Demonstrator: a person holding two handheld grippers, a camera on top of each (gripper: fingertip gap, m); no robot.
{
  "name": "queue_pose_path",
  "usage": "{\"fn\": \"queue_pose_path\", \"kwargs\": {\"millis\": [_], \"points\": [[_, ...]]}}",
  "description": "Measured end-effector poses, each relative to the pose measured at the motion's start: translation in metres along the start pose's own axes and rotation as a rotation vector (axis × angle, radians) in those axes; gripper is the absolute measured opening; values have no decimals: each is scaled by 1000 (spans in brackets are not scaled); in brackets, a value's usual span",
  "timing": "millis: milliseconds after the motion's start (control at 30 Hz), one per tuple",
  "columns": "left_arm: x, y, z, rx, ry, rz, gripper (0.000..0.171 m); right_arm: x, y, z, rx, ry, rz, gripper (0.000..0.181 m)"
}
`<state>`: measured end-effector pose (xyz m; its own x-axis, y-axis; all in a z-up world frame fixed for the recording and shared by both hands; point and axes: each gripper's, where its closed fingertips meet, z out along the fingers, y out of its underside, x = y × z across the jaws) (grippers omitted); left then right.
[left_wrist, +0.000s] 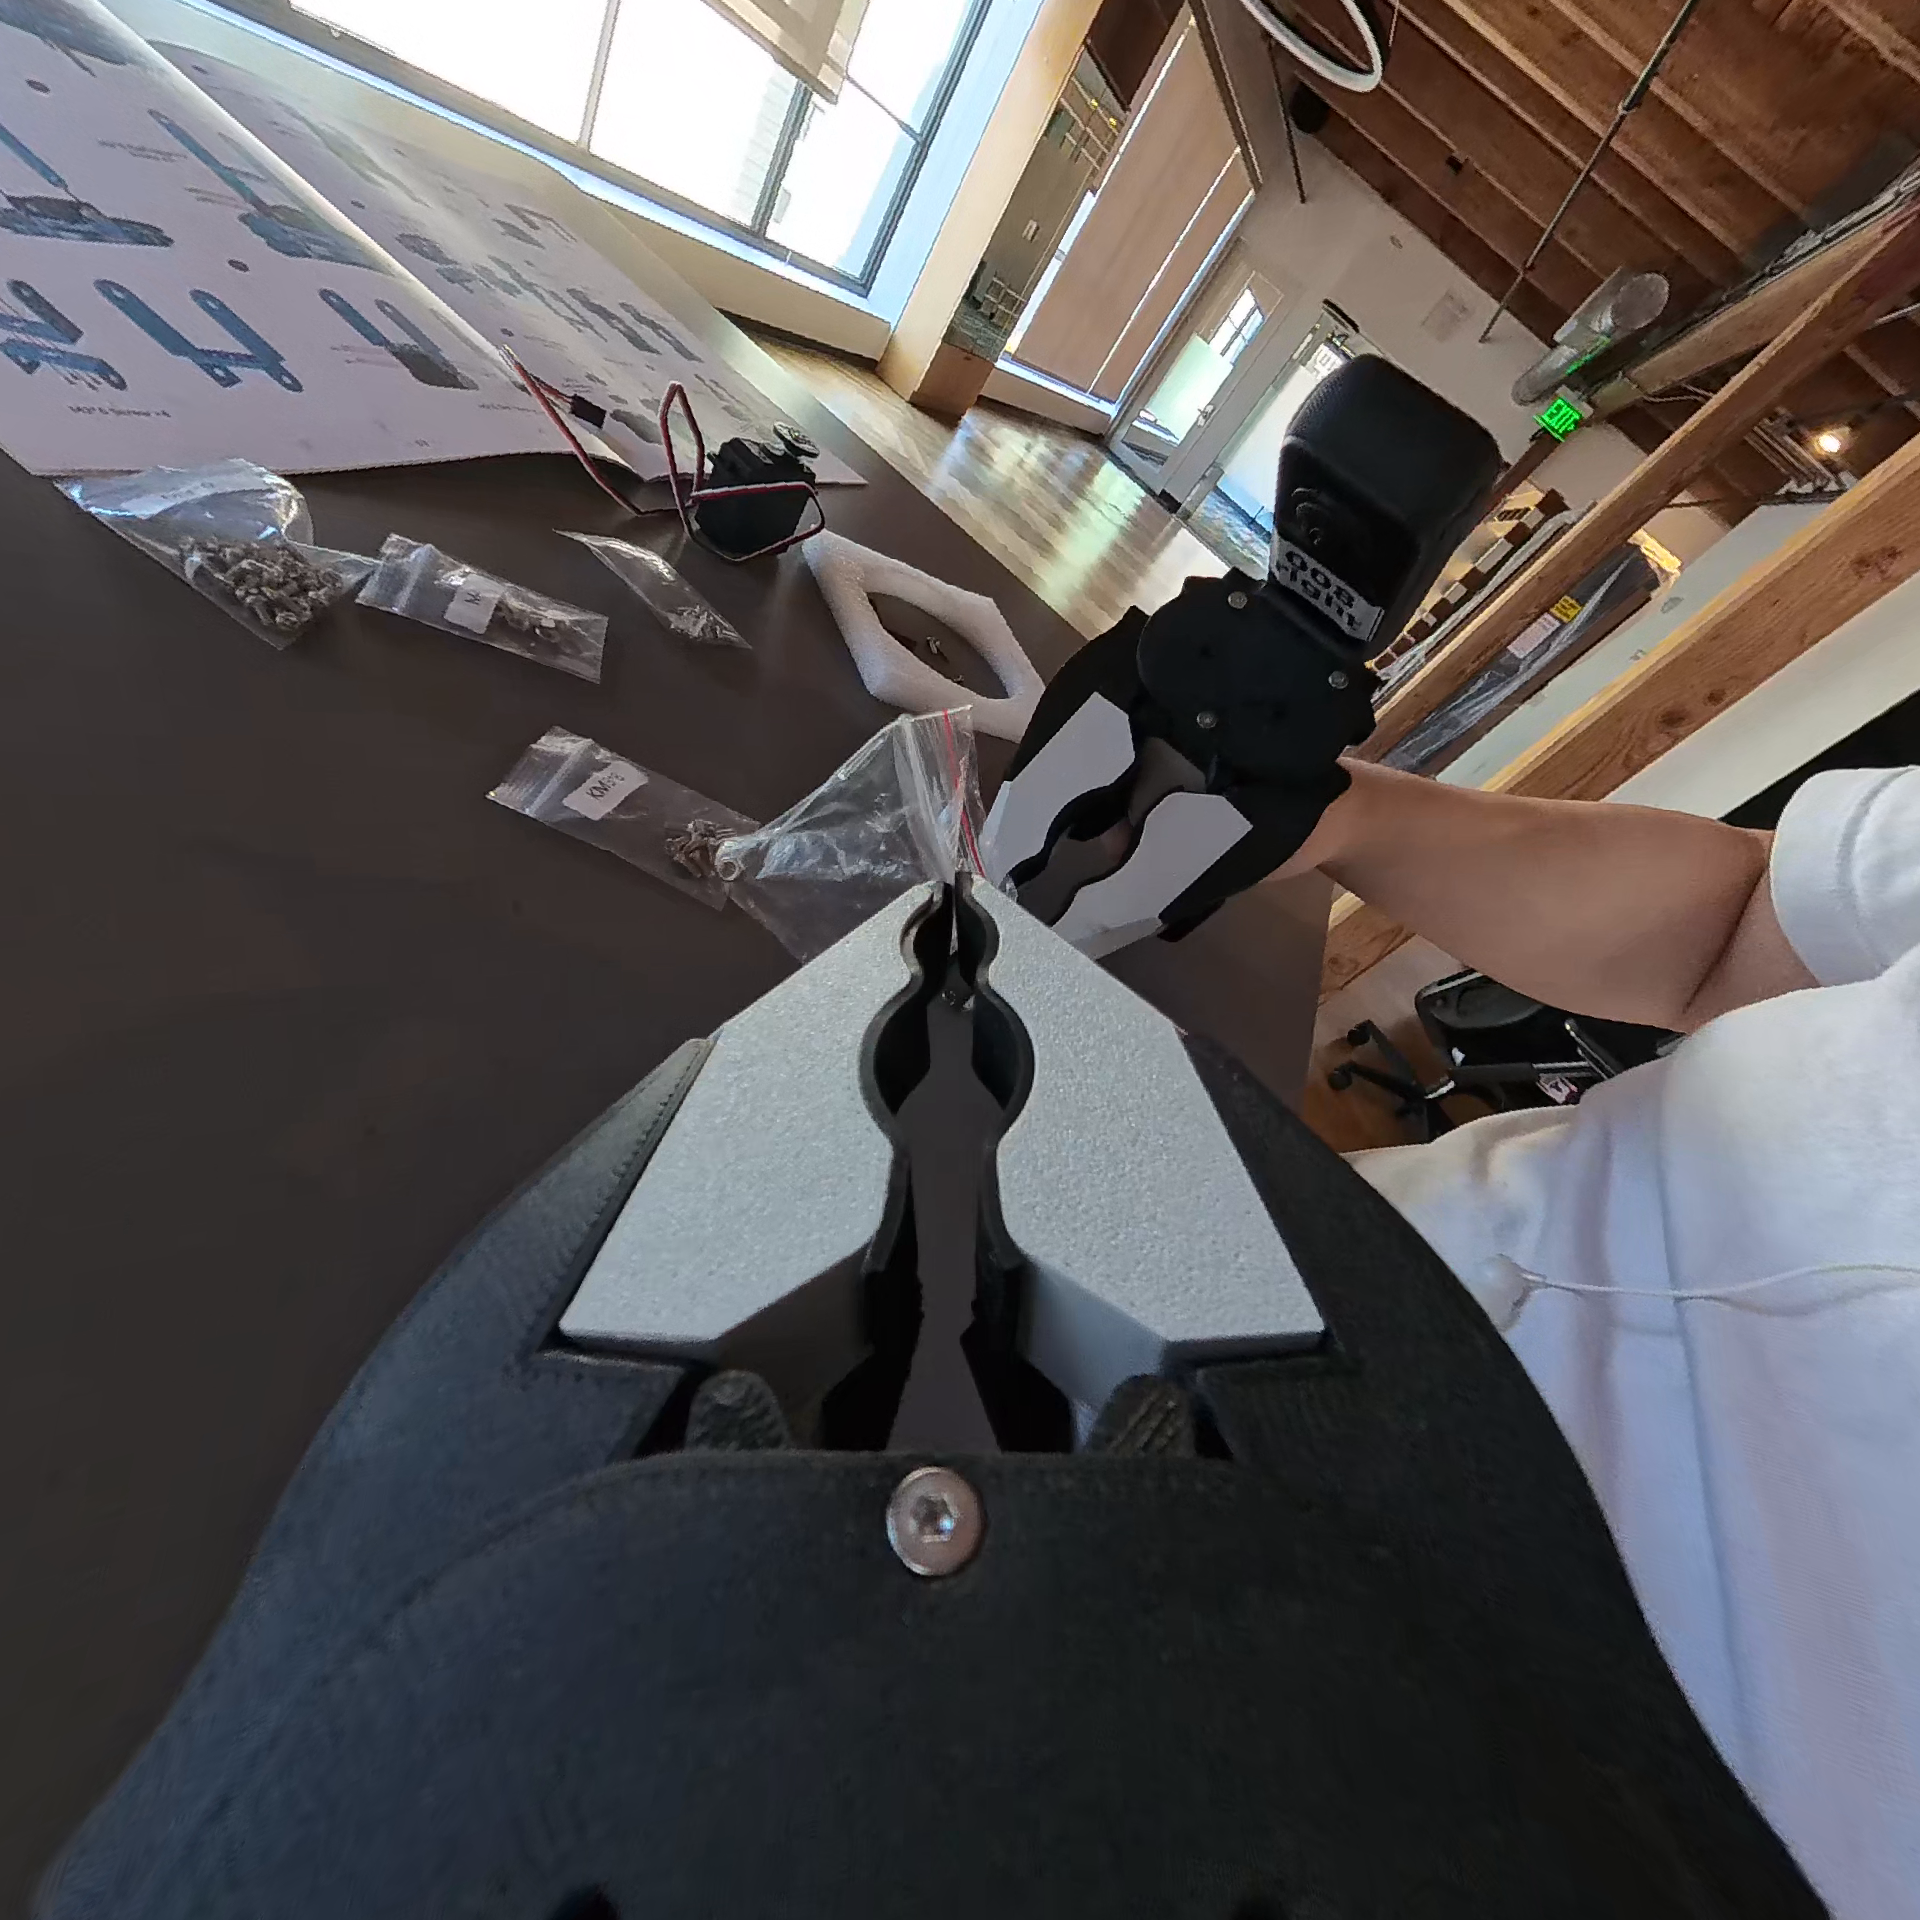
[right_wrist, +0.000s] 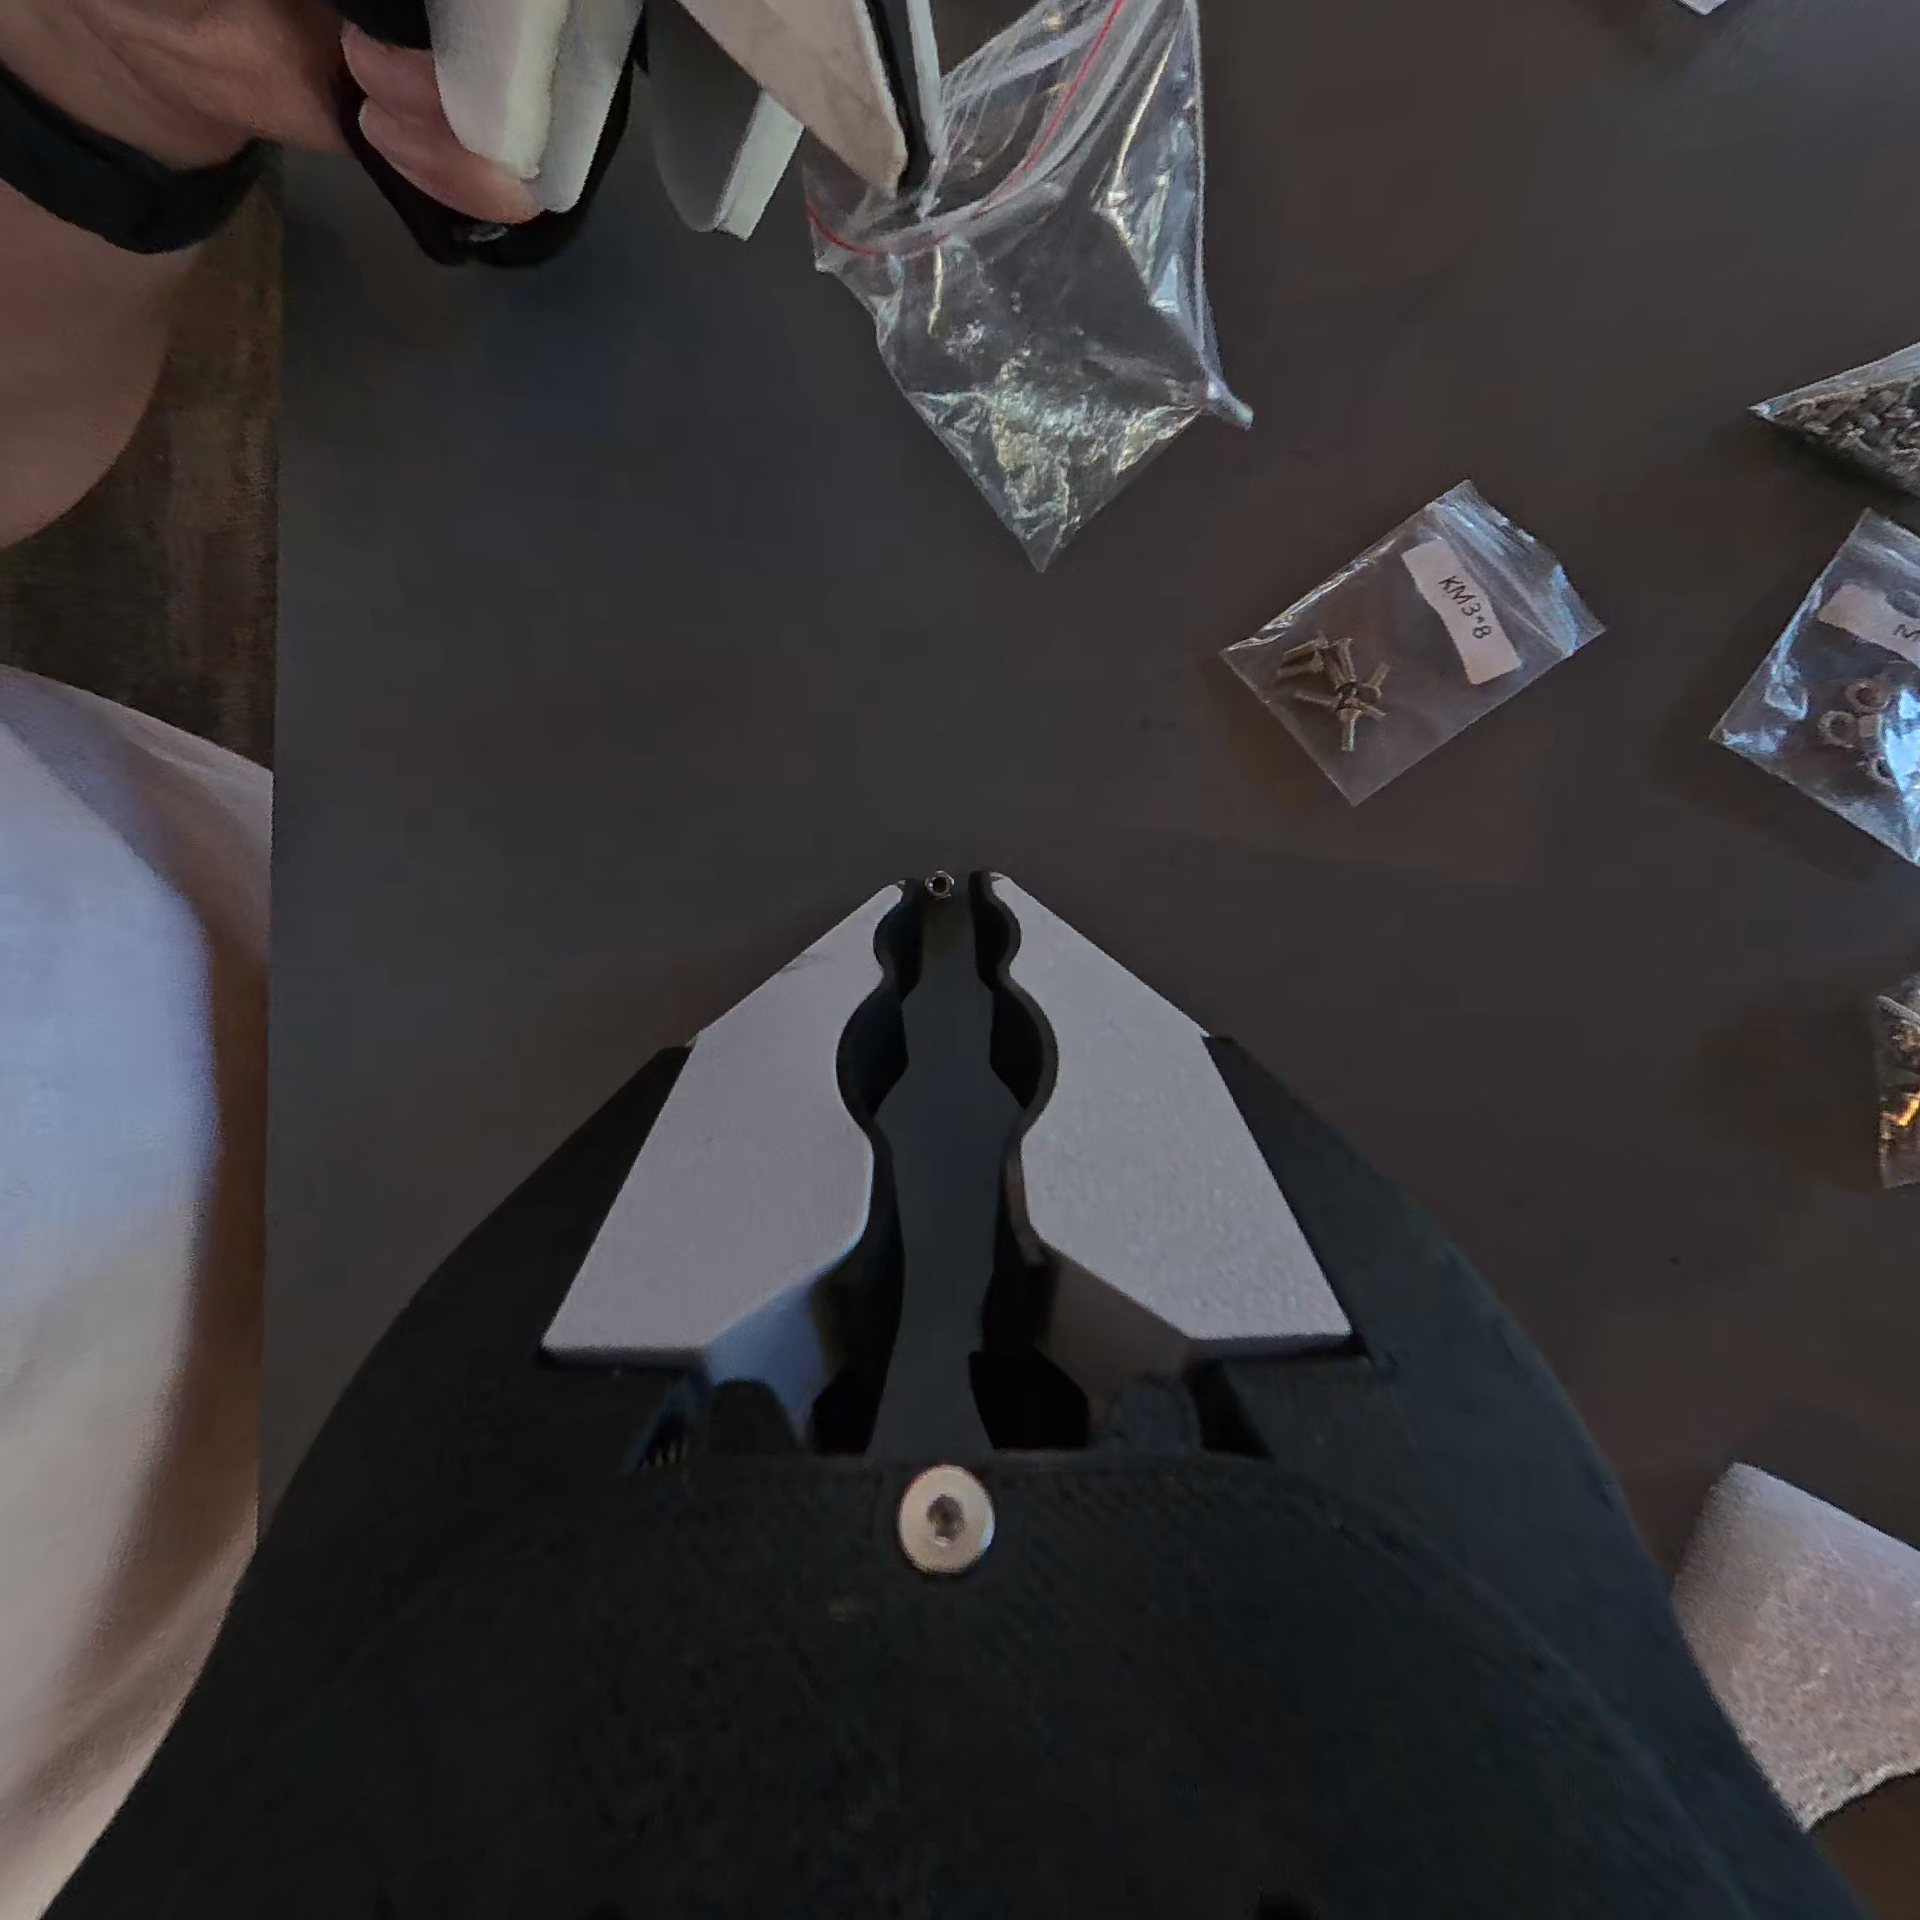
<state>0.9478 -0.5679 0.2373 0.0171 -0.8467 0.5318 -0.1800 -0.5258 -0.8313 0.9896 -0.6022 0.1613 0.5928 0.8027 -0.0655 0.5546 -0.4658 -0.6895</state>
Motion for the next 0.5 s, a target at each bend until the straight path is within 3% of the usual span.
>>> {"fn": "queue_pose_path", "kwargs": {"millis": [500], "points": [[-6,5,0,-21,-43,4,0,-3,-7,-2,-2,28,-30,4]]}}
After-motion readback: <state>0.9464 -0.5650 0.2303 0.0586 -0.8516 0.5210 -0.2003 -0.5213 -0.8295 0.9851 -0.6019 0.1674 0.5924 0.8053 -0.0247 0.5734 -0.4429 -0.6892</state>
